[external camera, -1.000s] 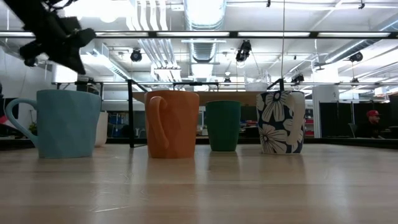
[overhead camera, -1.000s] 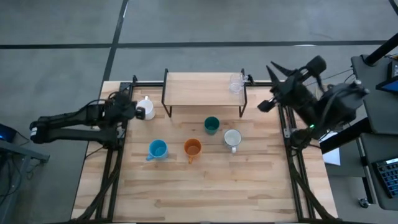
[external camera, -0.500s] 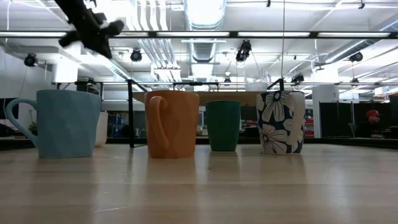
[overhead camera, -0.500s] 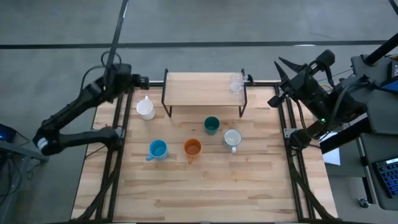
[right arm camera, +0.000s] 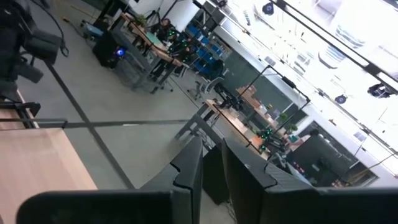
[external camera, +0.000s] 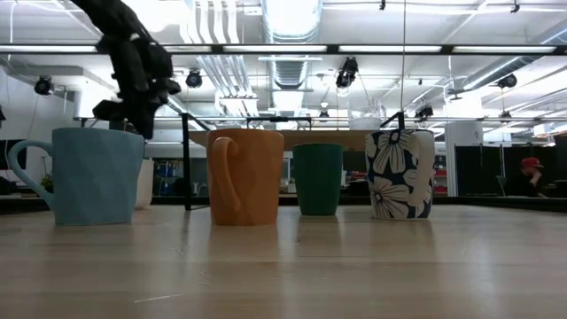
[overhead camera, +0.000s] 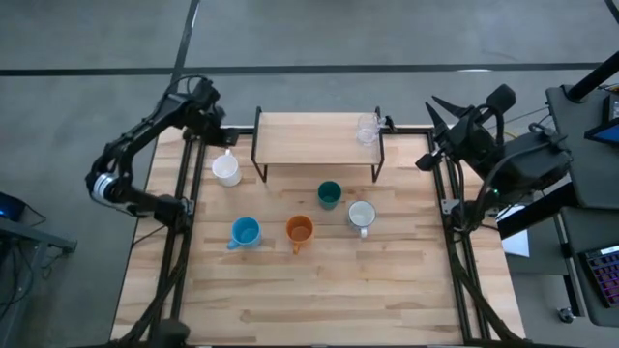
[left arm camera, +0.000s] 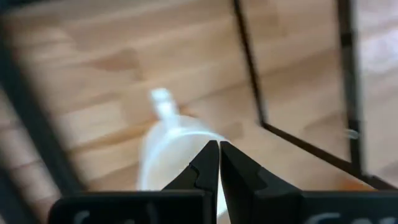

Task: Stack small to large cups/mugs on shelf
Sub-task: Put the white mug on the shelf

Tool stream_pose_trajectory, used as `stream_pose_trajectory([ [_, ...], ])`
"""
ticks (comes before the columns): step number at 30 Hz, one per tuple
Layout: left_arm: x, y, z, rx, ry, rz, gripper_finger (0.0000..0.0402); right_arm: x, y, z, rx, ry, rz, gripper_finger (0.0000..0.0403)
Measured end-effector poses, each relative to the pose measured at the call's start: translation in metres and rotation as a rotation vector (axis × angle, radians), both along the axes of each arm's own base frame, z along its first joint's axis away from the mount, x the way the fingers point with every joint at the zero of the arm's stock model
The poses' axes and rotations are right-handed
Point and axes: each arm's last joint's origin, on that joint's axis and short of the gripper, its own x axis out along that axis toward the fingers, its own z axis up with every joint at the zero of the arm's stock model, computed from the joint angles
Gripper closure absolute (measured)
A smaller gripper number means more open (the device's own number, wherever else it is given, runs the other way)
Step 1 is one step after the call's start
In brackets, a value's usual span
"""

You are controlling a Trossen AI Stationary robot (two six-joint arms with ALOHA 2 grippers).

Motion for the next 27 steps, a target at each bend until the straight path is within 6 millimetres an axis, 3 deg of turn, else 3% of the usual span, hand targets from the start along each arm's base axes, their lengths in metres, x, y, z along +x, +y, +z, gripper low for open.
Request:
stream_pose_trajectory([
  [4, 0.010, 0.008, -0.007, -0.131, -0.125, -0.090, 0.0402, -0.001, -0.001, 0.000, 0.006, -0.008, 0.000, 0.0346],
  [9, 0.008, 0.013, -0.002, -0.120, 0.093, -0.160, 0.0402, -0.003, -0.001, 0.000, 0.009, -0.012, -0.001, 0.0346],
  [12, 0.004, 0.014, 0.010, -0.073, 0.212, -0.169, 0.0402, -0.003, -0.002, 0.000, 0.010, -0.014, 0.000, 0.0346],
  [18, 0.000, 0.009, 0.031, -0.010, 0.219, -0.203, 0.0402, -0.003, -0.002, 0.000, 0.024, -0.035, -0.001, 0.0346],
  [27, -0.005, -0.002, 0.033, -0.077, 0.244, -0.264, 0.0397, -0.003, -0.002, 0.000, 0.035, -0.053, -0.001, 0.0346],
])
